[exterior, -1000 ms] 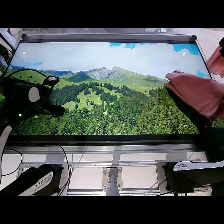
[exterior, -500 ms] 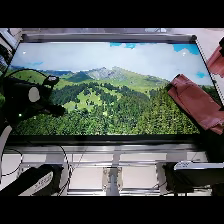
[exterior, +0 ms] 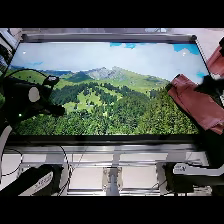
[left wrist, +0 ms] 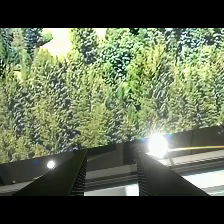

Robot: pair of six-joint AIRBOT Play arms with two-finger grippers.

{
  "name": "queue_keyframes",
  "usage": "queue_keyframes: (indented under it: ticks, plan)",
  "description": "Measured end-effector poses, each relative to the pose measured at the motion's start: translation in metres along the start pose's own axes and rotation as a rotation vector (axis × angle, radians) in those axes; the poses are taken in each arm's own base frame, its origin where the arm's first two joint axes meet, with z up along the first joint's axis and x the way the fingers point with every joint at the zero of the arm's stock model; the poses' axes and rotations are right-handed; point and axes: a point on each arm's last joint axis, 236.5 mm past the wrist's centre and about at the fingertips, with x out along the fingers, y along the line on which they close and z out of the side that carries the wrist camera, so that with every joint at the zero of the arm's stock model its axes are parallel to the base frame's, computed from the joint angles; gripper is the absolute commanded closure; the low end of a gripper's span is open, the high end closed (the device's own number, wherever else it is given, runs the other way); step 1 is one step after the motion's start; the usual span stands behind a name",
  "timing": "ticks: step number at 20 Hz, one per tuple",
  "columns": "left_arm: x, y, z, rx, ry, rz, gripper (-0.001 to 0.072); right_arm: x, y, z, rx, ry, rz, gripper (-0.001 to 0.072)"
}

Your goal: Fold the clothes and pants, and hang the long-sleeved shirts on hangers.

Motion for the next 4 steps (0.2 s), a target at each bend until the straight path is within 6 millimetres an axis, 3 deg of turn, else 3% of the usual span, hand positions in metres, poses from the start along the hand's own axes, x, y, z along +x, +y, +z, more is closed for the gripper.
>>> queue_keyframes:
  ticks: [4]
  plan:
    - [0.000,0.000,0.000,0.000,0.000,0.000,0.0351,0.048,0.080,-0.021,-0.234,0.132,0.007,0.0700]
